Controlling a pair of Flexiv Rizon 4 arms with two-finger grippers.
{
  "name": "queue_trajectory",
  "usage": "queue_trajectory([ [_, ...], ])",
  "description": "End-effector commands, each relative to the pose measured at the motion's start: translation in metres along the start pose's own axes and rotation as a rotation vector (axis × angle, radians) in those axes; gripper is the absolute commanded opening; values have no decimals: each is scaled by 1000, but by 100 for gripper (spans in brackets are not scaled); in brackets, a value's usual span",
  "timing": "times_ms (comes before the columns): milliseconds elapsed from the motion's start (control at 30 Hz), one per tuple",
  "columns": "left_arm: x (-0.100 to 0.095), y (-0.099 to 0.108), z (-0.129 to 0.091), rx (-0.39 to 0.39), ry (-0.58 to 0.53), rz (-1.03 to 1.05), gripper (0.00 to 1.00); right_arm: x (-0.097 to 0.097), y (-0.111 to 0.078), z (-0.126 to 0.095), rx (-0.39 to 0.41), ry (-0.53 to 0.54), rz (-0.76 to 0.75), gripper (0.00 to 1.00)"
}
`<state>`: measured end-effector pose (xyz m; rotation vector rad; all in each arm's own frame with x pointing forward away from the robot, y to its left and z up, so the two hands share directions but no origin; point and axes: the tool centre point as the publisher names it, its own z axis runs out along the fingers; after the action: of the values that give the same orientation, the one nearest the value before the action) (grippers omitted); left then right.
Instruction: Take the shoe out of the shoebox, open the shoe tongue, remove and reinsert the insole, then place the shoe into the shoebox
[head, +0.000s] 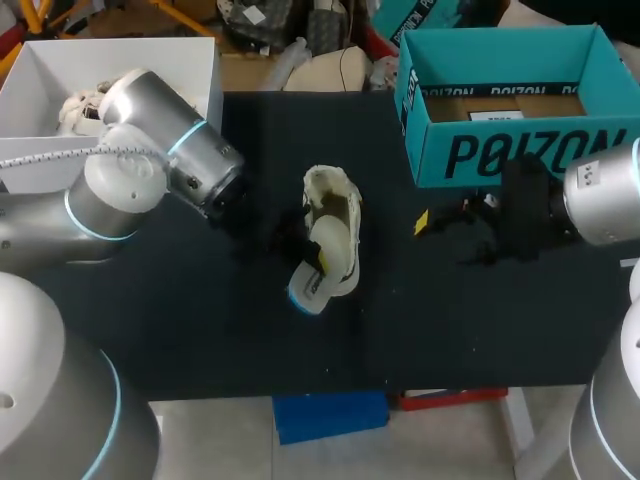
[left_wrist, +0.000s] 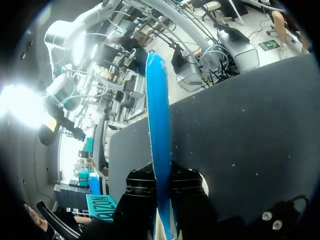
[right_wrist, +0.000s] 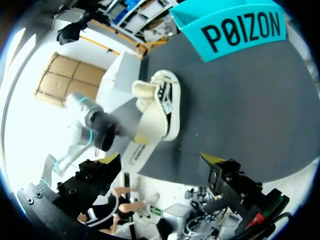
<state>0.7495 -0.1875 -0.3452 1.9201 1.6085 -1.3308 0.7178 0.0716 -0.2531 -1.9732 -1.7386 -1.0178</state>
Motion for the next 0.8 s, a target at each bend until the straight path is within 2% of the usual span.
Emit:
queue_trajectory([
  [33, 4, 24, 8, 27, 7, 0, 0, 1, 0, 0, 0, -2, 0, 100],
  [233, 3, 41, 10, 19, 5, -5, 0, 1, 0, 0, 0, -2, 0, 100],
  [400, 1, 54, 3, -38, 3, 11, 0, 1, 0, 0, 0, -2, 0, 100],
  [800, 2, 62, -1, -140, 55, 26, 0, 1, 0, 0, 0, -2, 0, 100],
])
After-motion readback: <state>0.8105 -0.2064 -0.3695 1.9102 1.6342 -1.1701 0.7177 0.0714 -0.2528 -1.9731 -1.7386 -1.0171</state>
